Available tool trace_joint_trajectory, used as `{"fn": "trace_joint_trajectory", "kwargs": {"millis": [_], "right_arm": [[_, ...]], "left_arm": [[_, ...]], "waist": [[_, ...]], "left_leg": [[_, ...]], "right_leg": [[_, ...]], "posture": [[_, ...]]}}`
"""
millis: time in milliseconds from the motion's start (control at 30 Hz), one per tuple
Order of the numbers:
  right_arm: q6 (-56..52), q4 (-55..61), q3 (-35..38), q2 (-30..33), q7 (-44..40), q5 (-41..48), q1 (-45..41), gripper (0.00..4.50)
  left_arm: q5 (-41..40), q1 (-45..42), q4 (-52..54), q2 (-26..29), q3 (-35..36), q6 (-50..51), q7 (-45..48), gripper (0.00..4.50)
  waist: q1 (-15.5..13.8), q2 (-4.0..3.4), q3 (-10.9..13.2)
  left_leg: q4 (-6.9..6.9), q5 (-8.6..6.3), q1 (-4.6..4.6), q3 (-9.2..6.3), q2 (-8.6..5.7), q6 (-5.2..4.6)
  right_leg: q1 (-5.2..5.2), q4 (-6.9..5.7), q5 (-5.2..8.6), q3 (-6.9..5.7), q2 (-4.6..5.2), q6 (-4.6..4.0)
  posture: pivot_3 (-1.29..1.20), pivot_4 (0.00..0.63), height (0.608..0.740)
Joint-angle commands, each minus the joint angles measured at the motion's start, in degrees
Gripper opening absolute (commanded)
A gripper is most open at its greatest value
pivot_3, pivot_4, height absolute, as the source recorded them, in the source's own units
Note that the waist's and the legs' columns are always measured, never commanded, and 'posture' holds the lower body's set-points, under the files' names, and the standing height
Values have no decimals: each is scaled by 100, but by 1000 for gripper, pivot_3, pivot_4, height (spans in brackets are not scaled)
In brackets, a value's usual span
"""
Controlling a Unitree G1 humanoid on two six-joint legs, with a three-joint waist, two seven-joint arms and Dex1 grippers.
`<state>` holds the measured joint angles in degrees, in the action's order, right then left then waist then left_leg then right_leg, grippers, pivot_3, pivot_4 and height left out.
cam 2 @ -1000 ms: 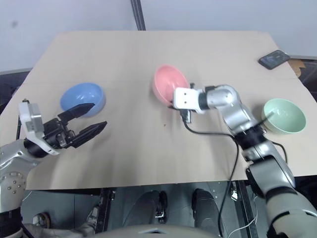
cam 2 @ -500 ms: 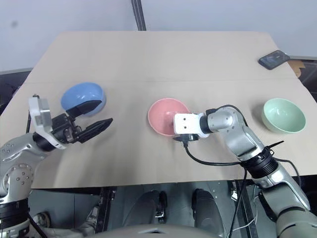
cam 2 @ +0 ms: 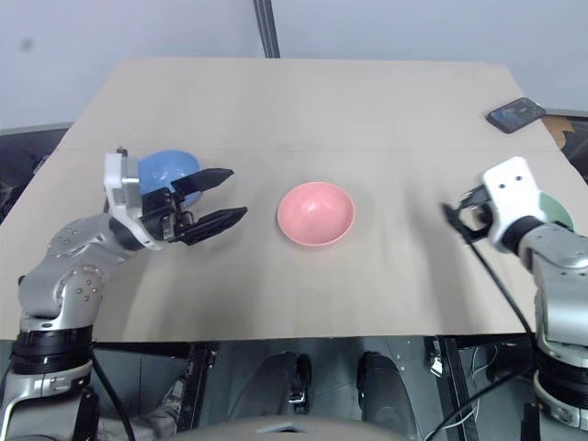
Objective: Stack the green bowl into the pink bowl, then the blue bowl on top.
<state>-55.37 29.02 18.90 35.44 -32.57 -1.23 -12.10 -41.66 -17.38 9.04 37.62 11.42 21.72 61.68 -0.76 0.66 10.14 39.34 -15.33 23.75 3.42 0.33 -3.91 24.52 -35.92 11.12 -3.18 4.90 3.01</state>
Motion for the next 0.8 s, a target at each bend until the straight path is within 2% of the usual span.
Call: {"fn": "trace_joint_trajectory", "kwargs": {"millis": [33, 200, 233, 300, 533, 567, 800], "right_arm": [[607, -598, 137, 63, 579, -263, 77, 4442], [902, -1465, 90, 12, 587, -1, 104, 4442], [986, -1627, 67, 31, 556, 48, 86, 4204], [1102, -1834, 36, 83, 516, 134, 33, 3610], [1441, -2034, -139, 280, 398, 298, -223, 208], [1454, -2013, -168, 290, 373, 337, -266, 46], [1676, -833, -810, 151, -602, 1334, -793, 46]], "left_arm": [[82, -222, -136, -78, -123, -147, 195, 4500], [140, -330, -244, -115, -133, -169, 281, 4500], [135, -330, -248, -99, -110, -169, 280, 4500], [115, -308, -223, -69, -63, -159, 271, 4500], [108, -65, 8, -87, 72, -182, 72, 4500], [135, -44, 28, -93, 88, -207, 30, 4500], [641, 123, 77, -166, 166, -503, -683, 4500]], "waist": [[41, 0, 0], [68, 0, 0], [68, 0, 0], [68, 0, 0], [81, 0, 1], [81, 0, 0], [118, -1, 1]], "left_leg": [[0, 0, -1, 10, 1, 0], [-1, 1, -2, 14, 15, 1], [-1, 0, -3, 15, 17, 0], [1, -1, -3, 15, 17, -2], [0, -1, -3, 15, 19, -3], [0, -1, -2, 15, 20, -3], [1, -1, -3, 14, 22, -3]], "right_leg": [[6, -2, 0, 7, -6, 0], [9, -1, 0, 19, -18, 1], [8, -1, 0, 21, -18, 1], [8, -1, 0, 23, -17, 2], [9, -1, 0, 25, -17, 2], [9, -1, 0, 25, -17, 2], [10, -2, -1, 26, -18, 1]], "posture": [[0, 150, 740], [0, 150, 740], [0, 150, 740], [0, 150, 740], [0, 150, 740], [0, 150, 740], [0, 150, 740]]}}
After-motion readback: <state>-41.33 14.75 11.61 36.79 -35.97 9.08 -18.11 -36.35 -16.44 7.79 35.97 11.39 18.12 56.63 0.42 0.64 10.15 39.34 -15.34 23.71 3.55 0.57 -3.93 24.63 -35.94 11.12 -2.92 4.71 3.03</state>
